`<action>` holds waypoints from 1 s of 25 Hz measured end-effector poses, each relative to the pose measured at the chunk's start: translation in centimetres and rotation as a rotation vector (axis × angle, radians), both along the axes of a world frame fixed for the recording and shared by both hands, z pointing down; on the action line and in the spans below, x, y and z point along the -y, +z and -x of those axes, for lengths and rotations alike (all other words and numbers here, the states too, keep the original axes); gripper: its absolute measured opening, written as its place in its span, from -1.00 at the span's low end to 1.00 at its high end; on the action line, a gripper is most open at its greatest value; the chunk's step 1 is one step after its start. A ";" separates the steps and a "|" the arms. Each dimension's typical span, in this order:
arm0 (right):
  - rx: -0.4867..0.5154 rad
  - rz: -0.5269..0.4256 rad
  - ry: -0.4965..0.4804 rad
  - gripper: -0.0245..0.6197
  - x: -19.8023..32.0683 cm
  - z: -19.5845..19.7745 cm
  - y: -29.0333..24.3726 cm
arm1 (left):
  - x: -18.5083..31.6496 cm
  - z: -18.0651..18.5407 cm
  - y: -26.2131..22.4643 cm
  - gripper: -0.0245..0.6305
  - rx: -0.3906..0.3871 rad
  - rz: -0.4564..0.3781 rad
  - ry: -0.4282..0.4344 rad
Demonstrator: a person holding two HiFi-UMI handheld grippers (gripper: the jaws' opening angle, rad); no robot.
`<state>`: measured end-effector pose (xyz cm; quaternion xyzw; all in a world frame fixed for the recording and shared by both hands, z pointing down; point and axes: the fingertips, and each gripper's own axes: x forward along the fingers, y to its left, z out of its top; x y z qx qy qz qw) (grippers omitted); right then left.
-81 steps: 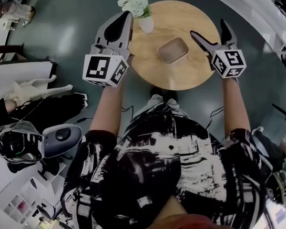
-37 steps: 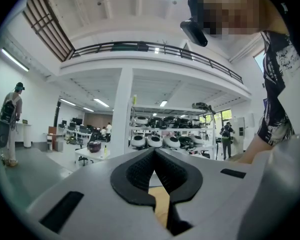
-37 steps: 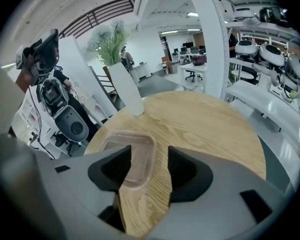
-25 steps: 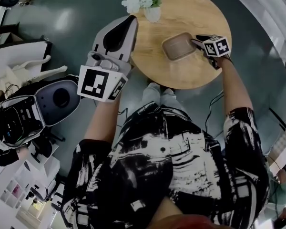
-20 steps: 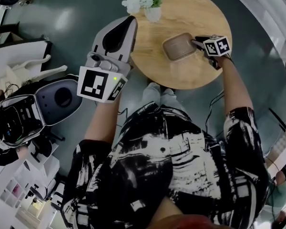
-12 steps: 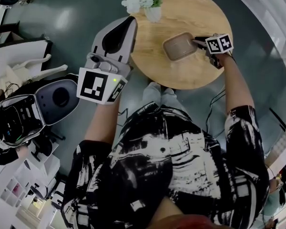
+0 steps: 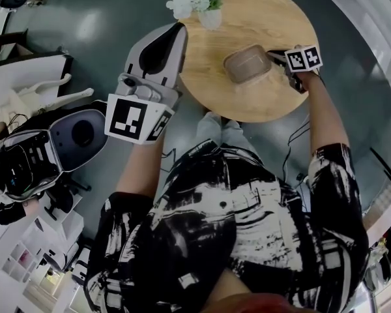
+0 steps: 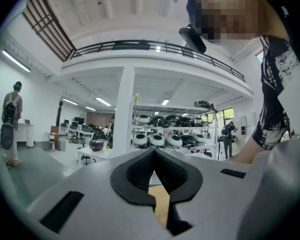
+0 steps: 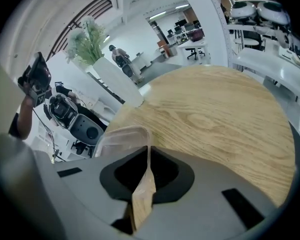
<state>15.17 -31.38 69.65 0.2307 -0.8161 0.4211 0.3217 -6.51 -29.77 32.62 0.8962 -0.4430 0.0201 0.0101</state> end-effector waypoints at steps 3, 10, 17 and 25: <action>-0.013 -0.017 -0.010 -0.87 0.0 0.0 0.0 | 0.0 -0.1 0.0 -0.93 0.002 0.001 0.003; -0.021 -0.019 -0.020 -0.88 0.0 0.1 0.1 | 0.4 -0.1 0.1 -0.93 0.000 -0.002 0.010; -0.003 -0.039 0.003 -0.88 0.1 0.1 -0.9 | 0.3 -0.6 -0.2 -0.93 -0.011 -0.011 0.023; 0.010 -0.180 0.003 -0.88 1.7 0.2 -6.0 | 0.5 -0.5 -1.4 -0.93 -0.028 -0.038 0.039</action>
